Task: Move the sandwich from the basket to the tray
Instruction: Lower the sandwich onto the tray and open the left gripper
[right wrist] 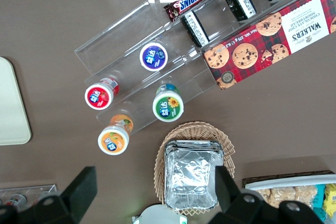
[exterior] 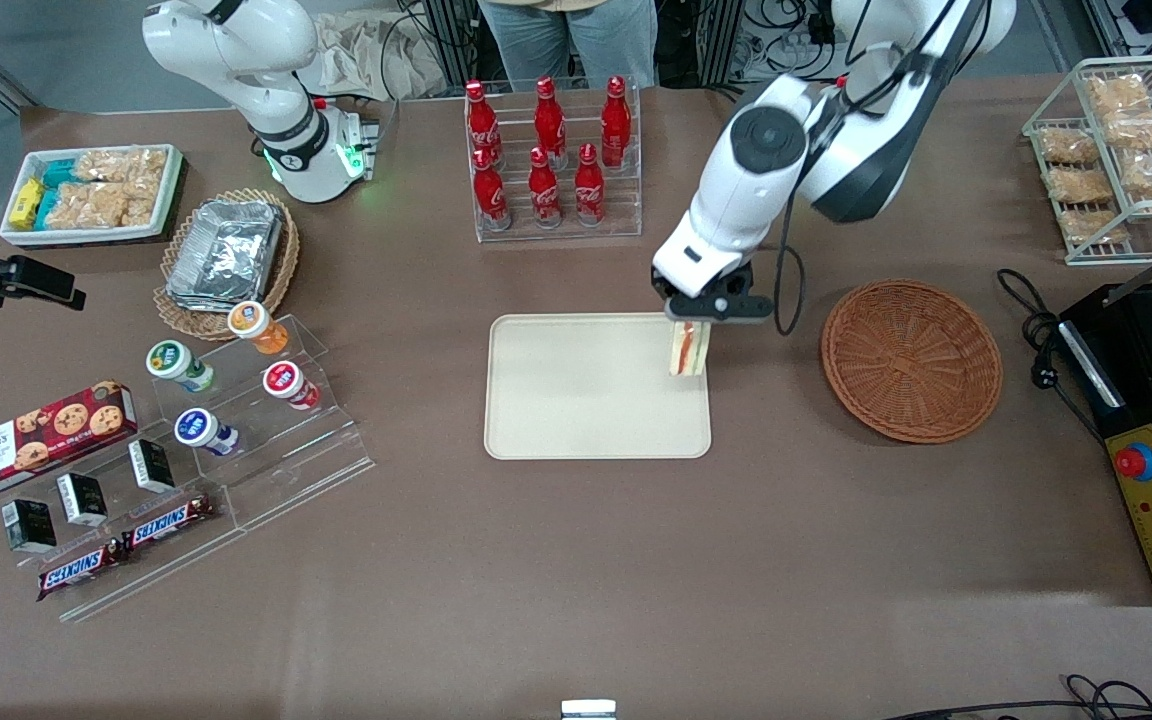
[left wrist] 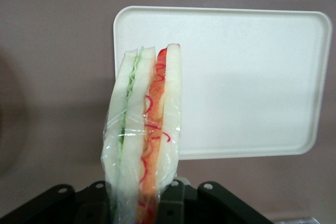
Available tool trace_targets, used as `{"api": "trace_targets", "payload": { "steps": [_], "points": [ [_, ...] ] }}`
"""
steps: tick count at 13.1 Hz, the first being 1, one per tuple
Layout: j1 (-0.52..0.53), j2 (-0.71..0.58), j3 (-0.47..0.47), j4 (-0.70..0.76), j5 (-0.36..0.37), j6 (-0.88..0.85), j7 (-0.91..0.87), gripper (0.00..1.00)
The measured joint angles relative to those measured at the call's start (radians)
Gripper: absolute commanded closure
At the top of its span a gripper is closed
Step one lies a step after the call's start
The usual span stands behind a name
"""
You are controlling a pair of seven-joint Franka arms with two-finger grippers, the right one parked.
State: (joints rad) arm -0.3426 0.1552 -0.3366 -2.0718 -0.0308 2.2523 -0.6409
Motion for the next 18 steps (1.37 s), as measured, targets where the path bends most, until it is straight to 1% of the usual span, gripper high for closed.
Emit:
{"api": "trace_targets", "payload": {
  "steps": [3, 4, 7, 9, 13, 14, 15, 17, 18],
  "points": [
    [-0.016, 0.150, -0.001, -0.001, 0.131, 0.126, -0.082, 1.00],
    [-0.019, 0.187, -0.001, 0.001, 0.153, 0.151, -0.098, 1.00],
    [-0.021, 0.246, -0.002, 0.007, 0.179, 0.180, -0.106, 1.00],
    [-0.021, 0.254, -0.002, 0.008, 0.201, 0.180, -0.110, 1.00],
    [-0.021, 0.262, -0.002, 0.001, 0.213, 0.179, -0.117, 1.00],
    [-0.021, 0.265, -0.002, -0.004, 0.229, 0.179, -0.125, 1.00],
    [-0.021, 0.269, -0.002, -0.008, 0.250, 0.179, -0.144, 0.97],
    [-0.021, 0.280, -0.002, -0.010, 0.284, 0.179, -0.175, 0.00],
    [-0.021, 0.284, -0.002, -0.010, 0.288, 0.179, -0.178, 0.00]
  ]
}}
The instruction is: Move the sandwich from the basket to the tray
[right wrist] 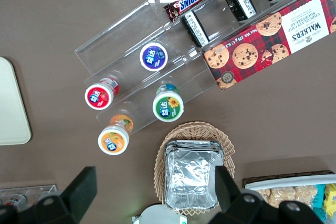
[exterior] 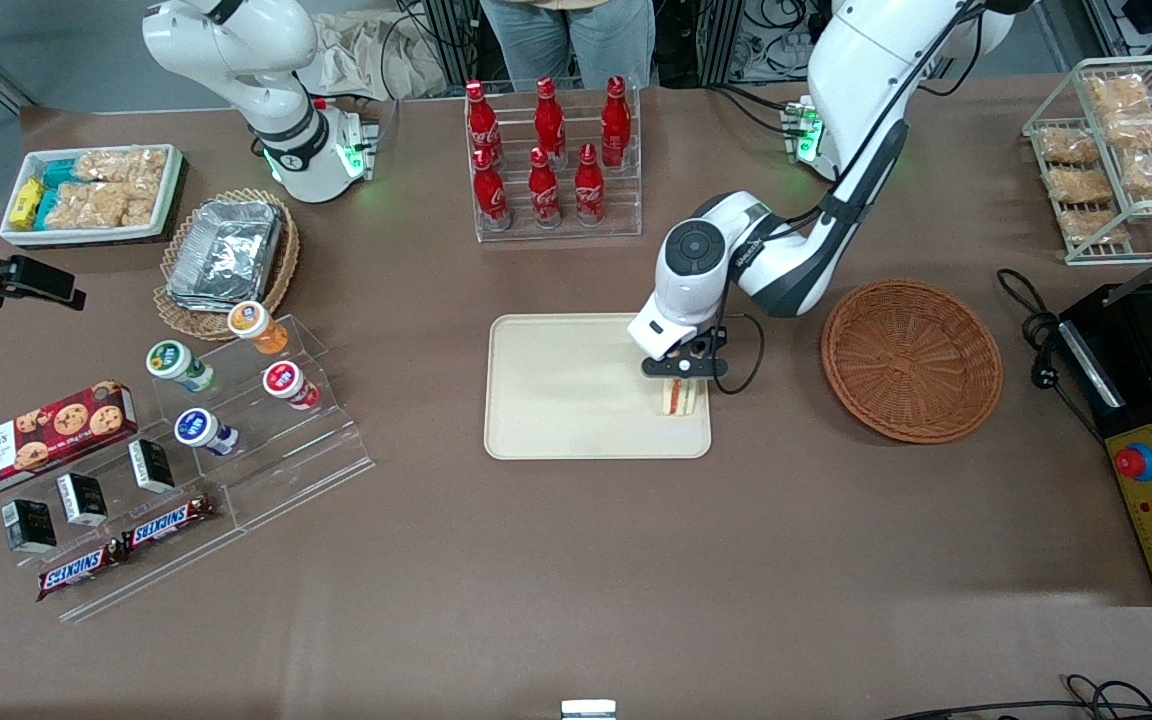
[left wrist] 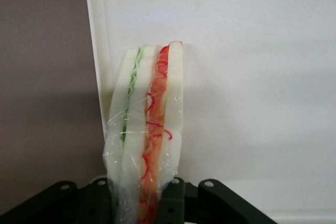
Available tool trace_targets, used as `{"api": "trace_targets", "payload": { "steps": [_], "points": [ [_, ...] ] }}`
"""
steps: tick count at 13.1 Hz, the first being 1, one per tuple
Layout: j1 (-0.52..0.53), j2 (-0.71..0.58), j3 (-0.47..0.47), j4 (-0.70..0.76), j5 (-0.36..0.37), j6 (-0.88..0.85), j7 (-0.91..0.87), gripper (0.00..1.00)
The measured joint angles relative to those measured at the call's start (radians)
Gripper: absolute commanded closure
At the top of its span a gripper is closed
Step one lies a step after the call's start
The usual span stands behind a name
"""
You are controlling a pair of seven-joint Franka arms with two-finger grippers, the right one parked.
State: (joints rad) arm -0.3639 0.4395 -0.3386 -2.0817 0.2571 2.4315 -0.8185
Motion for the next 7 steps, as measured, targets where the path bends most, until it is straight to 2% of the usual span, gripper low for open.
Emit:
{"api": "trace_targets", "payload": {
  "steps": [4, 7],
  "points": [
    [0.000, 0.000, 0.000, 0.023, 0.001, -0.007, -0.007, 0.00],
    [0.001, -0.022, 0.000, 0.116, 0.001, -0.137, -0.009, 0.00]
  ]
}}
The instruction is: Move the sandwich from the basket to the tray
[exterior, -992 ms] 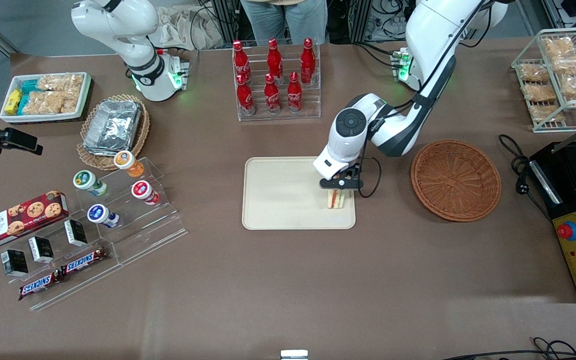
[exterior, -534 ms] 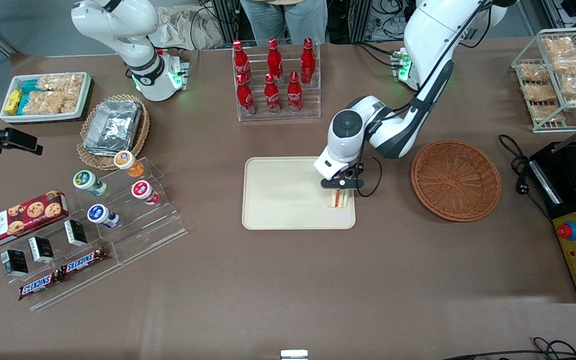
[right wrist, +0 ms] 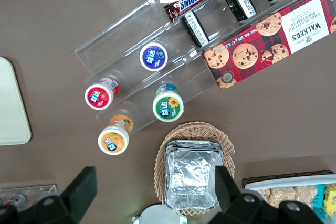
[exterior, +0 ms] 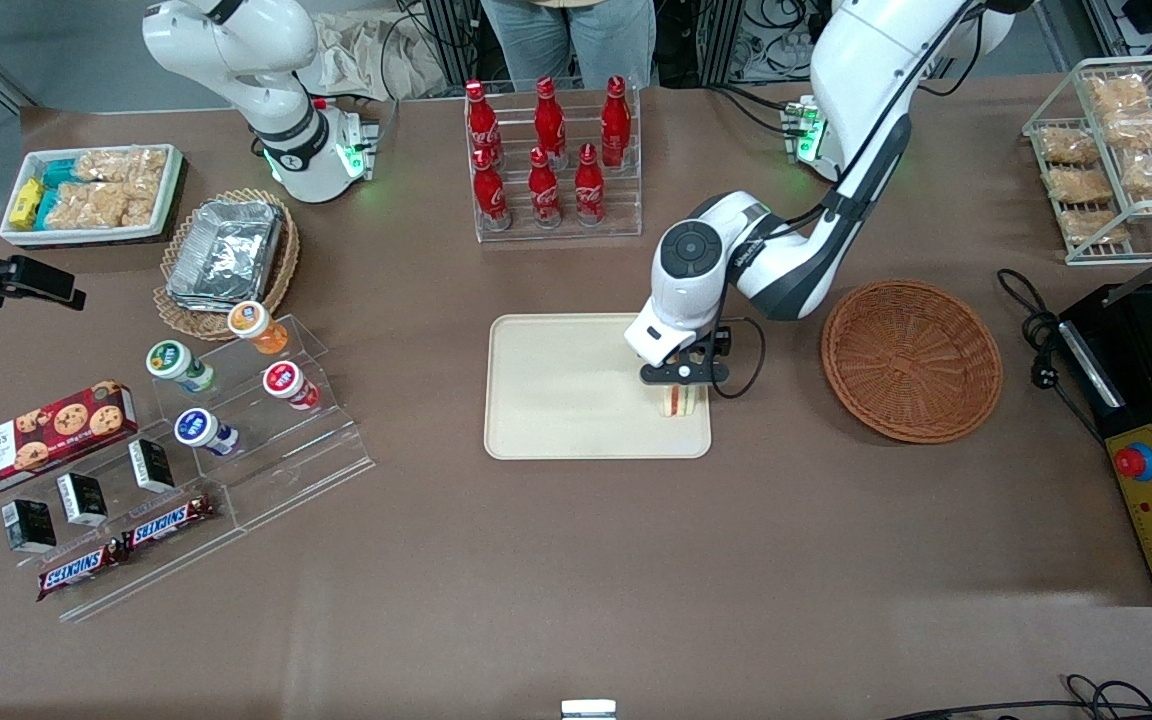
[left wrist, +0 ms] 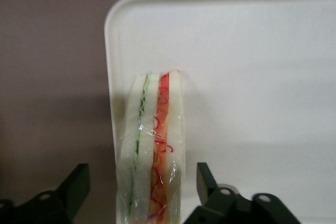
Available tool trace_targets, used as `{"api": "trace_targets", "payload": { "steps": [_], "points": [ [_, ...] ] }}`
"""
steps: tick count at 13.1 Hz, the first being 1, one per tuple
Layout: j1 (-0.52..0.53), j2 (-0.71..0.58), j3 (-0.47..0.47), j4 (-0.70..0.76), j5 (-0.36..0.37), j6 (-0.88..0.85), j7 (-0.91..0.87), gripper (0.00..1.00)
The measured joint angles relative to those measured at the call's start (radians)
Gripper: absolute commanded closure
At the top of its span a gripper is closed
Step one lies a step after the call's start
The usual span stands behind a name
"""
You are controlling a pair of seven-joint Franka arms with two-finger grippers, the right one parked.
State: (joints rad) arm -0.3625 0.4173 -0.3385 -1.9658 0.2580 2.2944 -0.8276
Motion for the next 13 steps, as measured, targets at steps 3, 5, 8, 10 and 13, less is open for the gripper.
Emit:
{"api": "trace_targets", "payload": {
  "steps": [3, 5, 8, 10, 13],
  "points": [
    [0.005, -0.052, 0.002, 0.142, -0.006, -0.159, 0.000, 0.00],
    [0.007, -0.076, 0.015, 0.227, -0.031, -0.235, 0.017, 0.00],
    [0.010, -0.093, 0.099, 0.359, -0.114, -0.389, 0.145, 0.00],
    [0.012, -0.118, 0.176, 0.442, -0.177, -0.483, 0.243, 0.00],
    [0.015, -0.212, 0.292, 0.487, -0.267, -0.605, 0.397, 0.00]
  ]
}}
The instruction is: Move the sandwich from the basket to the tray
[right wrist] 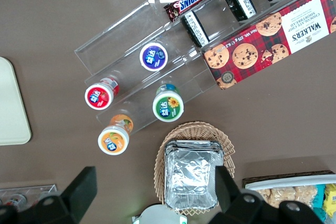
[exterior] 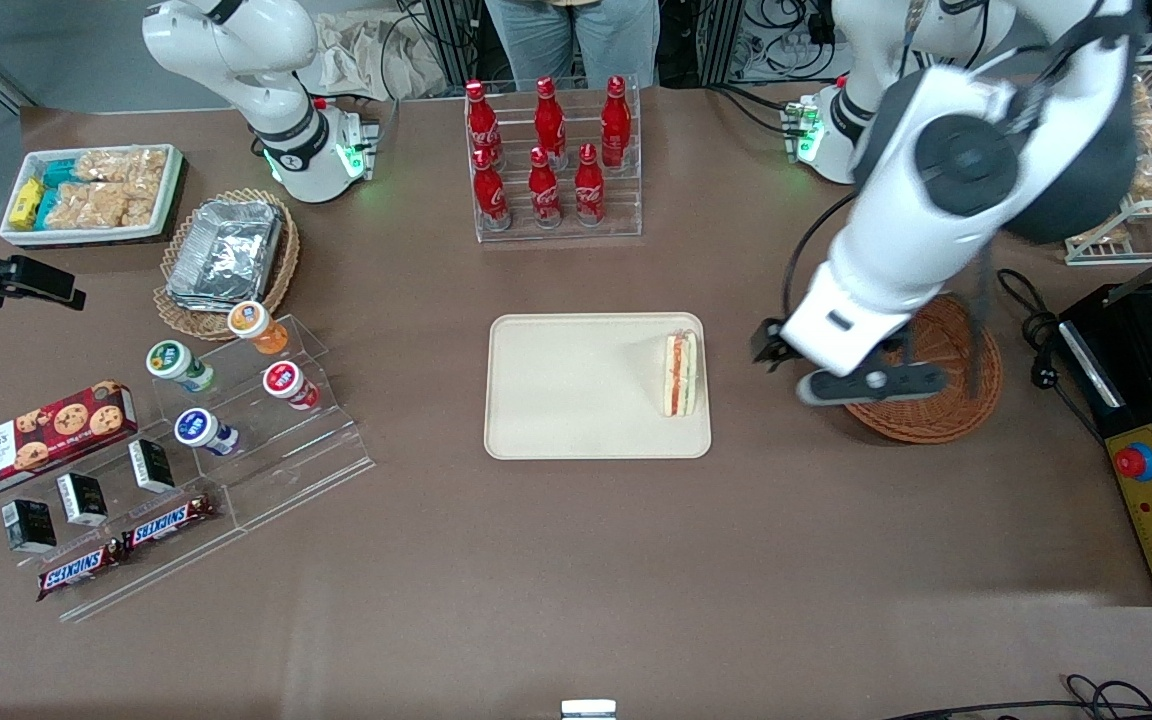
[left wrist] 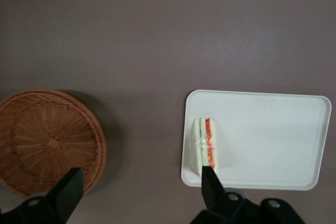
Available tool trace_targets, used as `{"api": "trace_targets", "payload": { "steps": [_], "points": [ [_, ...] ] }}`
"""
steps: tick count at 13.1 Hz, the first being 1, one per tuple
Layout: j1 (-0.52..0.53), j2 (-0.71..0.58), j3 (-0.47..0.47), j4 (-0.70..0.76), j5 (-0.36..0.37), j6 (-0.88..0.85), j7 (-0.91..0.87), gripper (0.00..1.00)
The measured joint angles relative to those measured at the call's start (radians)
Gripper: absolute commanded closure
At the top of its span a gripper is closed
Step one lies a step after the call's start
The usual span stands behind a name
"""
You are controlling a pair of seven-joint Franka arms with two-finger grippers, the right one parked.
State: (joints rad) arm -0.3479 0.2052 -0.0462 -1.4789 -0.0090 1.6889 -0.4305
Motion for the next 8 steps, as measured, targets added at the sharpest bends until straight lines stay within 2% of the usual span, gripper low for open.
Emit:
{"api": "trace_targets", "payload": {
  "steps": [4, 8],
  "points": [
    [0.002, -0.100, 0.129, -0.002, -0.035, -0.097, 0.133, 0.00],
    [0.001, -0.127, 0.143, -0.004, -0.035, -0.113, 0.142, 0.00]
  ]
}}
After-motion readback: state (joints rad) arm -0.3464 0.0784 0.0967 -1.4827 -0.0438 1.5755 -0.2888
